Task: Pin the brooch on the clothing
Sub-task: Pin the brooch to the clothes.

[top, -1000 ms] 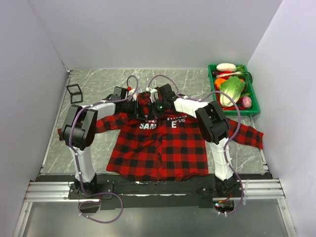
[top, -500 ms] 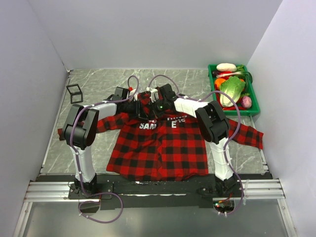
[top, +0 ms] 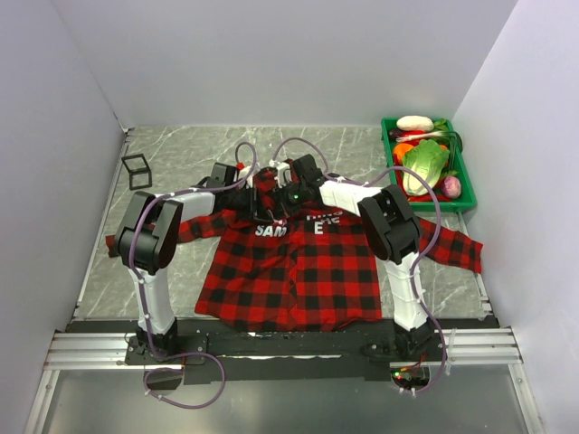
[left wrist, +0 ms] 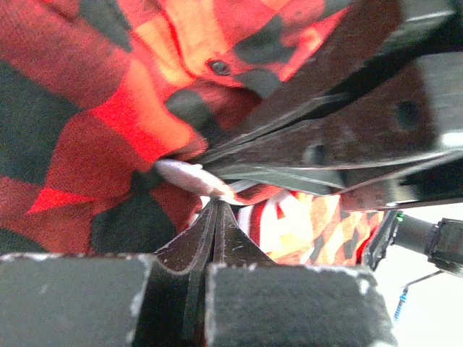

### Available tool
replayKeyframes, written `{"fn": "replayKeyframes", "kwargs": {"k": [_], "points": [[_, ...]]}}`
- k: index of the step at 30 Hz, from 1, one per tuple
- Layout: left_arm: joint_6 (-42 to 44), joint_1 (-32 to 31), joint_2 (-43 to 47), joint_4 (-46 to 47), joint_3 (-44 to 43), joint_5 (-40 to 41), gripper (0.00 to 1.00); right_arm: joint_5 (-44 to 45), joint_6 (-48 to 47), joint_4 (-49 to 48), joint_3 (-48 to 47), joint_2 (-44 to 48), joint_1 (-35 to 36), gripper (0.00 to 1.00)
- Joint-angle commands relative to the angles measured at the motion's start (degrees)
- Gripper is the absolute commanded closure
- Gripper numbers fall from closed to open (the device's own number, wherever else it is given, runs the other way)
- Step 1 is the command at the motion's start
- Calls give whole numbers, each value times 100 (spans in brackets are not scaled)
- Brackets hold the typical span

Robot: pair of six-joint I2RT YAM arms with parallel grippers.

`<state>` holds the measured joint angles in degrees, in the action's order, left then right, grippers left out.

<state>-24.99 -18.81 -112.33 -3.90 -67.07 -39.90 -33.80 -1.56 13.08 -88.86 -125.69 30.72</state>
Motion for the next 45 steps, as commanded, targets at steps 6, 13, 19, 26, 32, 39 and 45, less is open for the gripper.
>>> {"fn": "replayKeyframes", "kwargs": {"k": [6,13,19,26,32,39,45], "points": [[-40,131,71,214,18,272,99,-21,25,-464,396,396,-136,100],[-155,228,466,249,124,439,52,-38,51,-605,536,519,-136,100],[-444,246,581,364,238,281,29,-39,121,-693,563,598,-101,100],[-542,202,564,444,256,386,20,75,147,-754,598,616,39,100],[-480,167,563,170,326,817,28,146,314,-763,571,633,92,100],[-463,35,432,135,291,808,44,190,323,-728,528,607,110,100],[-559,9,353,241,300,642,55,216,314,-710,510,598,118,100]]}}
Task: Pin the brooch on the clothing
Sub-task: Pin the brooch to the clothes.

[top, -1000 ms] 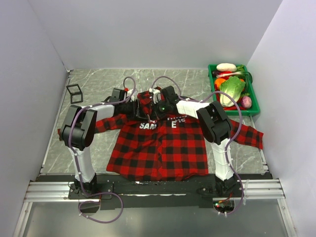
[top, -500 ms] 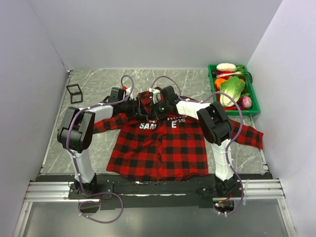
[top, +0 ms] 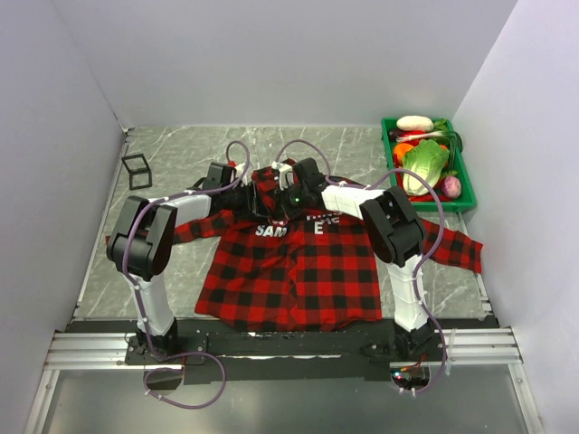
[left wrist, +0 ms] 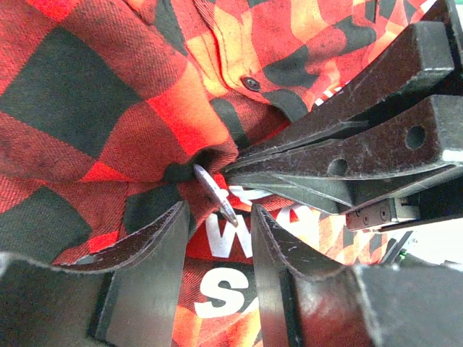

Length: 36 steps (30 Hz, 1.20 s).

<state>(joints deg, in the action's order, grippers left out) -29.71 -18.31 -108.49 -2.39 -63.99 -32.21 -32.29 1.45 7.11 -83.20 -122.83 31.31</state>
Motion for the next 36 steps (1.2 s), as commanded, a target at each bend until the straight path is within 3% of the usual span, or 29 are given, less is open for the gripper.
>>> {"fn": "replayKeyframes", "kwargs": {"k": [1,8,15,19,36], "points": [[-113,-59,-58,133,-17,-172,56,65,-5,-114,-47,321,59,100],[-17,-156,-111,-103,-105,-58,67,144,-5,-122,-30,347,59,100],[71,-173,-173,-147,-62,-49,99,118,13,-175,-4,382,59,100],[167,-156,-129,-130,-26,13,99,57,4,-280,84,435,51,100],[607,275,-331,-209,-501,-1042,99,-479,92,-1028,410,716,-64,100]]}}
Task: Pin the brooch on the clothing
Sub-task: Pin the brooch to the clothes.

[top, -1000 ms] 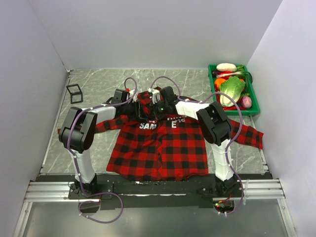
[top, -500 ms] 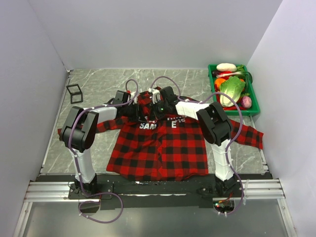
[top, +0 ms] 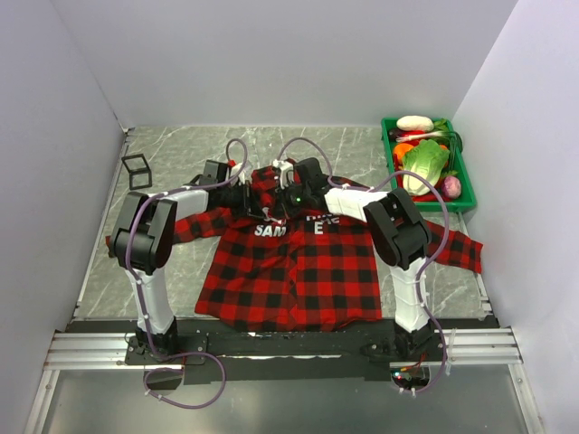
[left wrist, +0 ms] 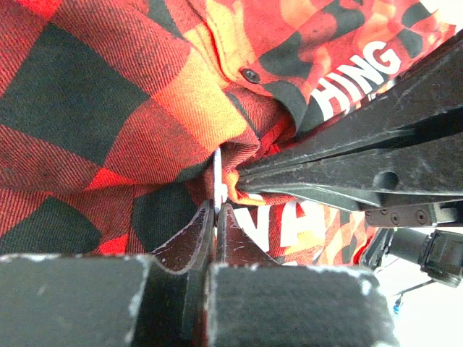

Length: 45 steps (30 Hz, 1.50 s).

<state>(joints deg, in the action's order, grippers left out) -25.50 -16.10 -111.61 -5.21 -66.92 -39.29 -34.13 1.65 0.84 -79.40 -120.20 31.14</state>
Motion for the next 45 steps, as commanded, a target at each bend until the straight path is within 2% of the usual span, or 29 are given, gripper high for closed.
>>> {"fn": "replayKeyframes", "kwargs": {"k": [1,24,45], "points": [[185,54,-36,64,-208,-351,99,-322,124,-496,47,471,-46,100],[106,54,26,196,-138,-351,99,-270,424,-638,372,612,-239,100],[36,54,8,249,-138,-422,99,-357,547,-585,-41,208,-46,100]]}}
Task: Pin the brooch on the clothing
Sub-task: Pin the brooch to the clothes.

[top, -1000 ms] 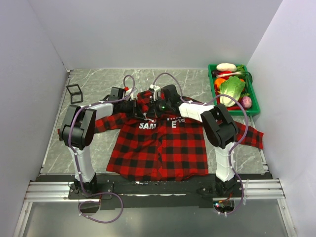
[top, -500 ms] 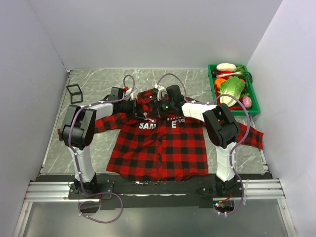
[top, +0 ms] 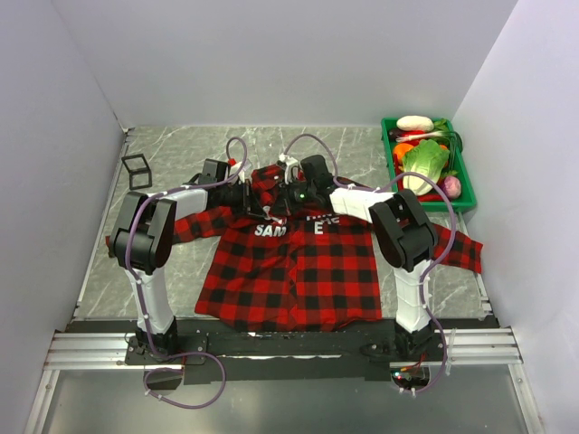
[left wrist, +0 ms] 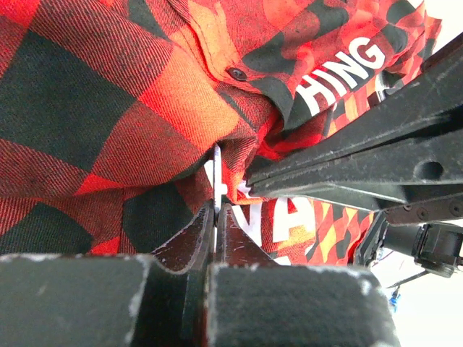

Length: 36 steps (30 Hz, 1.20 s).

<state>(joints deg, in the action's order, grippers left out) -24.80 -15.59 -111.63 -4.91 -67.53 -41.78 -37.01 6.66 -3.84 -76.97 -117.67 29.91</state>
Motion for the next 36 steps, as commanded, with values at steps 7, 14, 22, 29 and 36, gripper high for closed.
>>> {"fn": "replayKeyframes", "kwargs": {"k": [7,14,22,29,36], "points": [[-60,4,28,271,-41,-190,99,-43,55,-109,-319,-125,103,100],[-78,4,37,280,-32,-190,99,-16,55,-135,-249,-107,85,100],[-192,4,-104,289,-32,-217,99,-183,240,-478,6,94,15,100],[-456,13,-165,666,108,-489,99,-298,556,-794,226,156,-55,94],[-851,153,-306,1484,477,-902,99,-438,1426,-1954,876,60,-214,82]]}}
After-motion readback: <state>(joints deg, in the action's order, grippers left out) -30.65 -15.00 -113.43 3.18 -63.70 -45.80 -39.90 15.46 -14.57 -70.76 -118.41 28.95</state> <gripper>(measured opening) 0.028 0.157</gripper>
